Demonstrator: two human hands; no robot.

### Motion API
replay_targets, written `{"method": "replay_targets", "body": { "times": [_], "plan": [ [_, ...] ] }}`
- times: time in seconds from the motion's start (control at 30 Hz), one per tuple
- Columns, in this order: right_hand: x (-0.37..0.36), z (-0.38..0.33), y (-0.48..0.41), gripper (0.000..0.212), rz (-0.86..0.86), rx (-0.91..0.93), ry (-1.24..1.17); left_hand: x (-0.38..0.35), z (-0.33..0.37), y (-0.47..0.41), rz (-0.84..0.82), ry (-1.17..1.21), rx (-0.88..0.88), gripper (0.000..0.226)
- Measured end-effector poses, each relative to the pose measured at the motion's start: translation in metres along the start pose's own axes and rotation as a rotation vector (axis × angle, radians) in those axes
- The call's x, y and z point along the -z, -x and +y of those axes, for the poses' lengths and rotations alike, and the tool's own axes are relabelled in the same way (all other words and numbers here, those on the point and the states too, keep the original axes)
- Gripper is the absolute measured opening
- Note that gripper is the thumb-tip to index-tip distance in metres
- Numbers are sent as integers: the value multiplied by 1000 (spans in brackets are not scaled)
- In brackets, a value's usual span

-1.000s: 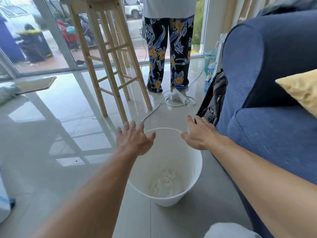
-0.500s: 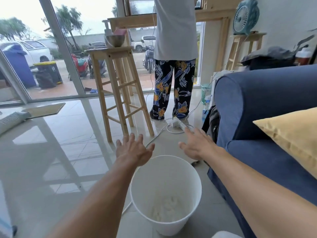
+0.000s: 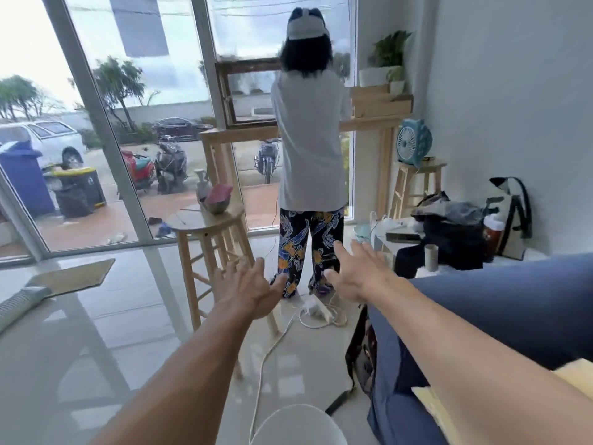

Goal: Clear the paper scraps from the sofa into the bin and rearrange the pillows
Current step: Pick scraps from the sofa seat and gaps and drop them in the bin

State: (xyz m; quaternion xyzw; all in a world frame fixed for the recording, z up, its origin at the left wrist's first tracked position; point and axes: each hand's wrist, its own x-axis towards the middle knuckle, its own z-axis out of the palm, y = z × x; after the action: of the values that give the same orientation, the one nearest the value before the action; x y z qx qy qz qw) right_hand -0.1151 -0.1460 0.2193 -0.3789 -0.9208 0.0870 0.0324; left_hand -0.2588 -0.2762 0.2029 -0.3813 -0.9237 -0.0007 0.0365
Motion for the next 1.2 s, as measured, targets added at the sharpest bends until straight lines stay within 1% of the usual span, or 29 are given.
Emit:
{"method": "replay_targets", "body": {
  "times": [0.03,0.13,0.17,0.27,0.33,0.43,0.53,0.67,0.73,0.83,1.0,1.07,1.2],
  "plan": [
    [34,1,-2,70,0,-14,7,32,5,-5,-7,-4,-5,75],
    [105,4,0,70,-5,-35,-2,100,15,-9,-29,7,-19,76],
    [140,9,2,70,2,-54,6,134,23,-14,-13,6,-32,76],
    [213,22,19,68,45,-83,6,200,44,-21,43,3,-80,77],
    [253,36,33,68,83,-127,27,237,67,-20,62,31,-130,77],
    [291,59,55,69,113,-216,68,274,101,-16,85,77,-226,74],
    [315,85,88,70,163,-329,103,297,138,-9,121,116,-347,75],
    [337,117,156,67,219,-538,138,317,190,18,131,147,-552,77],
    [342,129,181,65,224,-584,139,318,207,28,143,188,-583,75],
    [343,148,252,66,234,-779,150,319,246,63,121,207,-755,73],
    [345,173,371,65,257,-1023,154,327,318,143,98,213,-979,68],
    [349,181,433,64,277,-1149,156,333,353,192,92,226,-1104,70],
    [349,198,540,64,294,-1327,170,339,405,288,90,242,-1283,72]
  ]
}}
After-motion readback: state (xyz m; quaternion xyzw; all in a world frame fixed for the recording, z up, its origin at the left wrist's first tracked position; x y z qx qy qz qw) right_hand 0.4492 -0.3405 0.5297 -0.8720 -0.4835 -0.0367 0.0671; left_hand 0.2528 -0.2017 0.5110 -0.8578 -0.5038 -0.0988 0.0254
